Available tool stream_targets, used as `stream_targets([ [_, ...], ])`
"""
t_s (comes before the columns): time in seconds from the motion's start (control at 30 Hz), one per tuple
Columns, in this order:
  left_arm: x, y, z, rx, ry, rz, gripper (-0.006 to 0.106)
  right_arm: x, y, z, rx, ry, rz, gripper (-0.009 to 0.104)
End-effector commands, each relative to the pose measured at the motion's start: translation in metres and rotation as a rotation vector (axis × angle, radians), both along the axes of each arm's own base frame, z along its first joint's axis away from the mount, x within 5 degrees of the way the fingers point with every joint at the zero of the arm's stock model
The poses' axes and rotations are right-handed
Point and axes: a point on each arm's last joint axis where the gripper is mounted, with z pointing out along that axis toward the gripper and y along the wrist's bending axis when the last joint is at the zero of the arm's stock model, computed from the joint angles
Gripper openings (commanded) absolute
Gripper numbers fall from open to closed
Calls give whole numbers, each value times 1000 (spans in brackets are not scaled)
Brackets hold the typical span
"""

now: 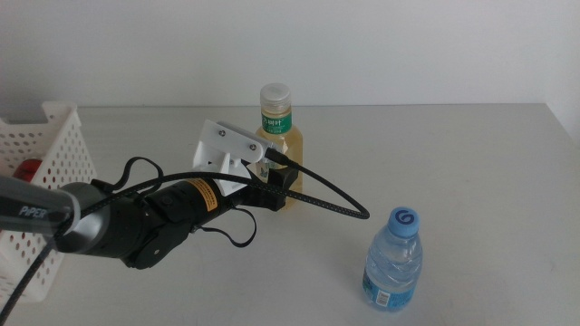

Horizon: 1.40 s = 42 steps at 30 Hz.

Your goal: Use arms to grab the bottles and put them into the dustbin to the left of the table.

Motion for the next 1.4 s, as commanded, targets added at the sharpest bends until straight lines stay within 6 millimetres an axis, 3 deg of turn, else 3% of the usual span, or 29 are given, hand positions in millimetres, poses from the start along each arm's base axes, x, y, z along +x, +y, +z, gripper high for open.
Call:
stream_targets([
  [0.0, 7, -5, 26, -118, -126, -5, 92, -1, 0, 11, -15, -105, -4, 71],
  [0.67, 39, -20, -4, -194, -180, -7, 91, -1, 0, 11, -15, -105, -4, 71],
  [0.8, 40, -18, -3, -191, -191, 13, 77, -1, 0, 11, -15, -105, -4, 71],
  [0.93, 38, -20, 0, -202, -204, -22, 43, -1, 0, 11, -15, -105, -4, 71],
  [1.03, 34, -22, 9, -186, -194, -52, 21, -1, 0, 11, -15, -105, -4, 71],
  [1.1, 32, -20, 19, -131, -144, -45, 13, -1, 0, 11, -15, -105, -4, 71],
  [1.27, 23, -5, 61, -61, -23, 70, 6, -1, 0, 11, -15, -105, -4, 71],
  [1.37, 14, 4, 100, -19, -18, 117, 6, -1, 0, 11, -15, -105, -4, 71],
])
